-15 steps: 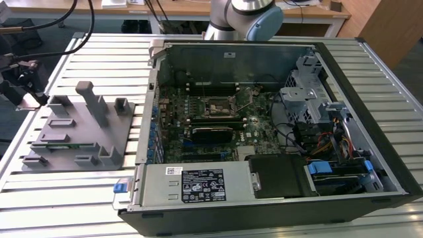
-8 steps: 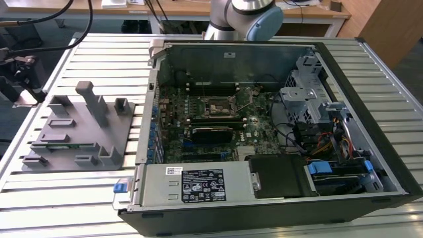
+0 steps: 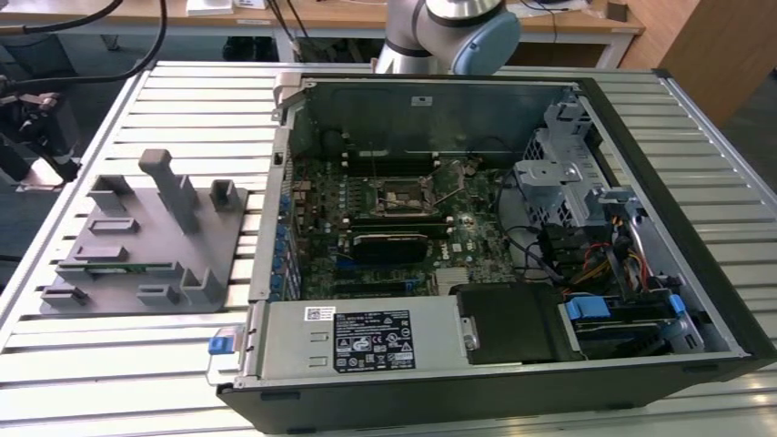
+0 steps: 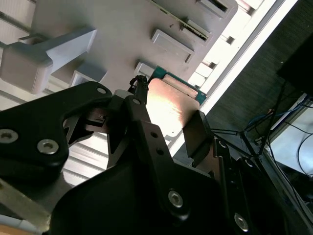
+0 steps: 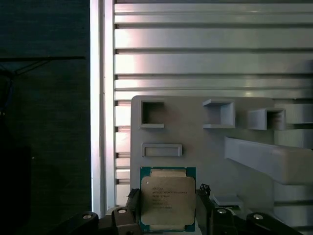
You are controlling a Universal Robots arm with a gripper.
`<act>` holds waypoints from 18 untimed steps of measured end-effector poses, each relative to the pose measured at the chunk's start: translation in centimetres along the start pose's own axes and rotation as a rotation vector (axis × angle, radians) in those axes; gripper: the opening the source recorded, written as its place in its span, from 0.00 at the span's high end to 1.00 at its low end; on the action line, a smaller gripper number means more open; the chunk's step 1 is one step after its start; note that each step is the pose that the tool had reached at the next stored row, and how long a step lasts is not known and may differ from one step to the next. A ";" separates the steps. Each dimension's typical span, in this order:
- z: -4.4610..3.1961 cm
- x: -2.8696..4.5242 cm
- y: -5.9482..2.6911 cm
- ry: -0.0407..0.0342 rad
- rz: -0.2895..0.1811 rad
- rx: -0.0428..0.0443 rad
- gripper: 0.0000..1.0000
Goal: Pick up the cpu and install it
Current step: 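Pick up the cpu and move it towards the insertion slot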
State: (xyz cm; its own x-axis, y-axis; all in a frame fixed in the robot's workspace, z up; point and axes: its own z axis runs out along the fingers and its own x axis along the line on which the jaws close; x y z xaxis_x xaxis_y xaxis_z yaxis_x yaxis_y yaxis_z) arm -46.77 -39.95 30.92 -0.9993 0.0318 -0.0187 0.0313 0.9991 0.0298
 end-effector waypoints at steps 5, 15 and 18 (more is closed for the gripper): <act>-0.64 -0.01 0.03 0.0000 0.000 0.0000 0.46; -1.94 -0.04 0.09 -0.0004 0.000 -0.0001 0.46; -2.58 -0.05 0.11 -0.0010 0.000 -0.0001 0.46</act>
State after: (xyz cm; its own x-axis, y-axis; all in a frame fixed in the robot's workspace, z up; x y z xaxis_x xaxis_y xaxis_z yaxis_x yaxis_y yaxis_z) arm -46.76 -39.92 33.50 -0.9993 0.0318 -0.0197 0.0312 0.9991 0.0299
